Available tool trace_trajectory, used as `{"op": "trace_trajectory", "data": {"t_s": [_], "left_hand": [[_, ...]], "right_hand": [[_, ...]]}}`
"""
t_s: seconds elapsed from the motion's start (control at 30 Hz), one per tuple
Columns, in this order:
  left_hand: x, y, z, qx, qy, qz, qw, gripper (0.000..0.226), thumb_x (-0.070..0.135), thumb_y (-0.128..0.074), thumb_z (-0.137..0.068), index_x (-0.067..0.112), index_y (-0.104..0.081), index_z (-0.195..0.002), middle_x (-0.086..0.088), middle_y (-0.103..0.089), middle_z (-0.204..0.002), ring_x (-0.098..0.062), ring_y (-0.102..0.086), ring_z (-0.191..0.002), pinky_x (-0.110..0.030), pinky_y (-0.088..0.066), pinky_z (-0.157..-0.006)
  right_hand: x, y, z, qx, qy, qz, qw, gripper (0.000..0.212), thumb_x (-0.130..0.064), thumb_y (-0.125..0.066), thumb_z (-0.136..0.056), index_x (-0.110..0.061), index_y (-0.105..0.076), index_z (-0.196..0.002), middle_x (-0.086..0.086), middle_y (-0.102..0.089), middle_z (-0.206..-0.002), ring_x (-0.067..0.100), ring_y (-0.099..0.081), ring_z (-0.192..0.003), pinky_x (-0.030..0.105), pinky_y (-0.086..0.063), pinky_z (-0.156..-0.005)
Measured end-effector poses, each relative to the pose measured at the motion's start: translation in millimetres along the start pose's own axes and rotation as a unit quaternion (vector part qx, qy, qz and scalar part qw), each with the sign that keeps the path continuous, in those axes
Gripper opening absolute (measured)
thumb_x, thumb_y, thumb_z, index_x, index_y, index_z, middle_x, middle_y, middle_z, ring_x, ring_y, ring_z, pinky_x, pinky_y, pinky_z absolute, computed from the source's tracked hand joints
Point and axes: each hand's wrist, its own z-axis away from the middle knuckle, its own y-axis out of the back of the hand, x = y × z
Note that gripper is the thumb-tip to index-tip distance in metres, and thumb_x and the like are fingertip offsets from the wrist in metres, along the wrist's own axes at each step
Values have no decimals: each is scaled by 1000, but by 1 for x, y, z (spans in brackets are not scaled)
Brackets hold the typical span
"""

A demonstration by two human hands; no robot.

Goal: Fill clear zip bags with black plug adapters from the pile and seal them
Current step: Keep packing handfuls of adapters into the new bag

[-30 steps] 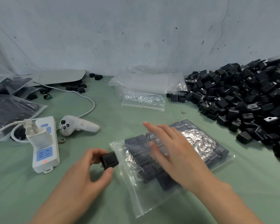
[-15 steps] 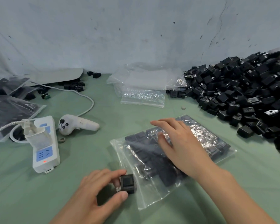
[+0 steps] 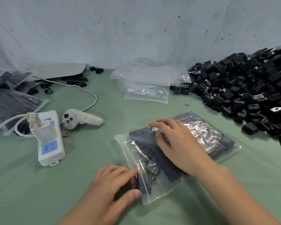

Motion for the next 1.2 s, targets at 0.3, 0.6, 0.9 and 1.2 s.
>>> {"op": "trace_trajectory", "data": {"t_s": [0.3, 0.6, 0.9, 1.2], "left_hand": [[-3, 3, 1, 20, 38, 44, 998, 34, 55, -59, -78, 48, -59, -112, 30, -63, -103, 6, -51, -108, -15, -32, -97], [-5, 5, -6, 58, 97, 22, 993, 42, 66, -48, -74, 48, -59, -110, 33, -58, -107, 10, -46, -109, -9, -29, -94], [-6, 17, 1, -57, 84, 118, 988, 46, 53, -71, -82, 66, -50, -122, 31, -58, -116, 1, -51, -116, -8, -32, -99], [3, 0, -2, -17, 123, 104, 987, 37, 72, -66, -72, 56, -59, -105, 29, -57, -111, 3, -48, -114, -8, -33, -95]], "right_hand": [[-8, 9, 4, -139, 55, -66, 987, 49, -44, -46, -85, -48, -52, -133, -25, -40, -144, -1, -27, -139, 29, -23, -118], [-5, 11, 10, -159, 39, -74, 984, 46, -42, -52, -88, -52, -50, -133, -30, -33, -147, -4, -17, -142, 25, -17, -118], [-5, 12, 11, -184, 32, -78, 979, 41, -48, -57, -90, -57, -50, -130, -25, -29, -152, 0, -8, -147, 34, -11, -123], [-7, 15, 12, -188, 25, -82, 979, 40, -49, -57, -91, -57, -51, -130, -24, -29, -154, 0, -4, -149, 38, -10, -124]]}}
